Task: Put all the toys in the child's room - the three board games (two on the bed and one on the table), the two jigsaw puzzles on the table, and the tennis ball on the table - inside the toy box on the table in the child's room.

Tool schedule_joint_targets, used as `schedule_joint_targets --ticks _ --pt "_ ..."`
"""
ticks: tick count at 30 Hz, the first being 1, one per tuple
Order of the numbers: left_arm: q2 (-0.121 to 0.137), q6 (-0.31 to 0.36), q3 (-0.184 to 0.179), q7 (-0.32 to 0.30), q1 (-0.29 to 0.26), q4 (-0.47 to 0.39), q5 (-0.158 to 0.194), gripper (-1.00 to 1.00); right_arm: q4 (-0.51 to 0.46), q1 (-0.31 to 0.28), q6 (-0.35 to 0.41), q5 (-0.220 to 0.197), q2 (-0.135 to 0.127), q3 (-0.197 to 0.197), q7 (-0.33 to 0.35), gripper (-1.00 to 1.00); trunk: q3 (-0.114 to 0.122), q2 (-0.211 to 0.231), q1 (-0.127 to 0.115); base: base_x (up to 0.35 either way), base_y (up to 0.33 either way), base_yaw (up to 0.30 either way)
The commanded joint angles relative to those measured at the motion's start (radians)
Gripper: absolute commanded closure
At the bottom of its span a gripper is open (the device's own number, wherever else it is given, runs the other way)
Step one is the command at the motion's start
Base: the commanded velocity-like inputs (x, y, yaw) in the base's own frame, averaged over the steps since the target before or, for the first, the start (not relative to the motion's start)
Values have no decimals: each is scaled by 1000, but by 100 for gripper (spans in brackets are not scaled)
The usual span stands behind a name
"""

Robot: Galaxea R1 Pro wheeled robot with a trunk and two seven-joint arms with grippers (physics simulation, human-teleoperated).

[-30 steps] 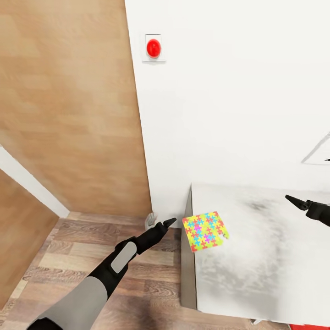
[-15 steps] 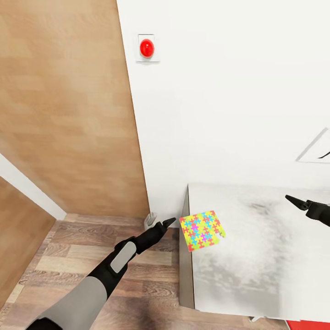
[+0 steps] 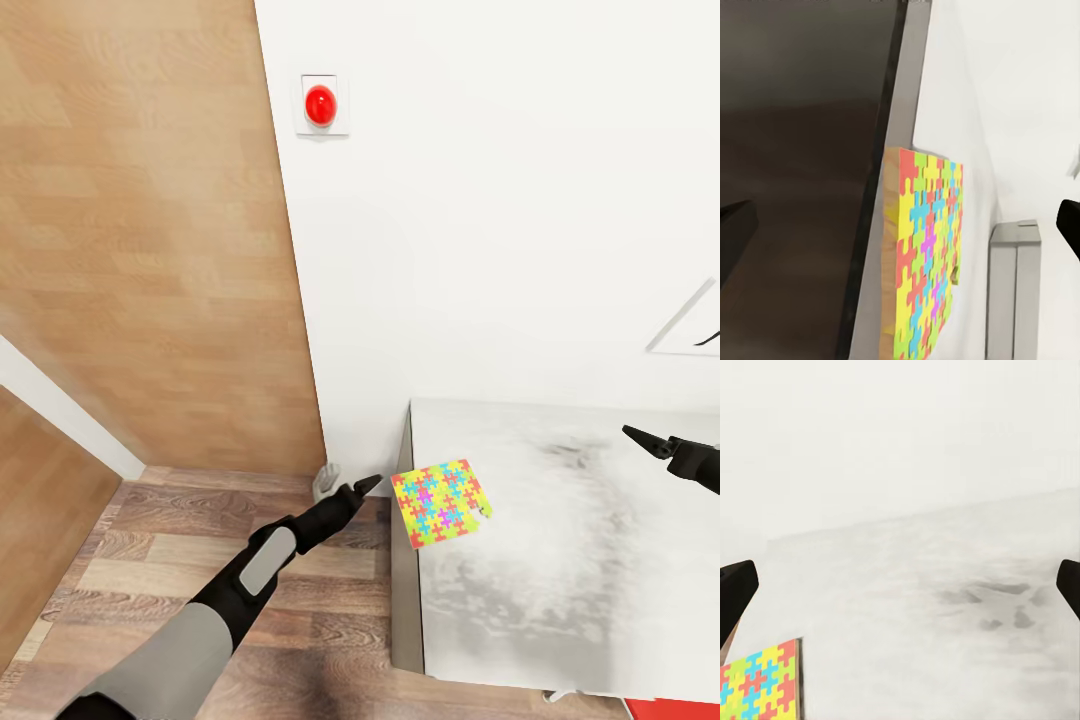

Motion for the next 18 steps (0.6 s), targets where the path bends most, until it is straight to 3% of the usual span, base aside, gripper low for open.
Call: schedule_joint_targets --ticks 1,14,18 --pt "2 6 5 3 -1 3 10 -100 0 -1 8 -3 0 -1 2 -100 -2 -2 1 0 0 -1" --pt "4 5 74 6 -13 54 1 -100 0 -1 8 -3 0 -1 2 -100 -2 -2 1 0 0 0" --pt "4 5 79 6 -15 58 0 -100 0 -1 8 -3 0 -1 2 -100 -2 -2 1 0 0 0"
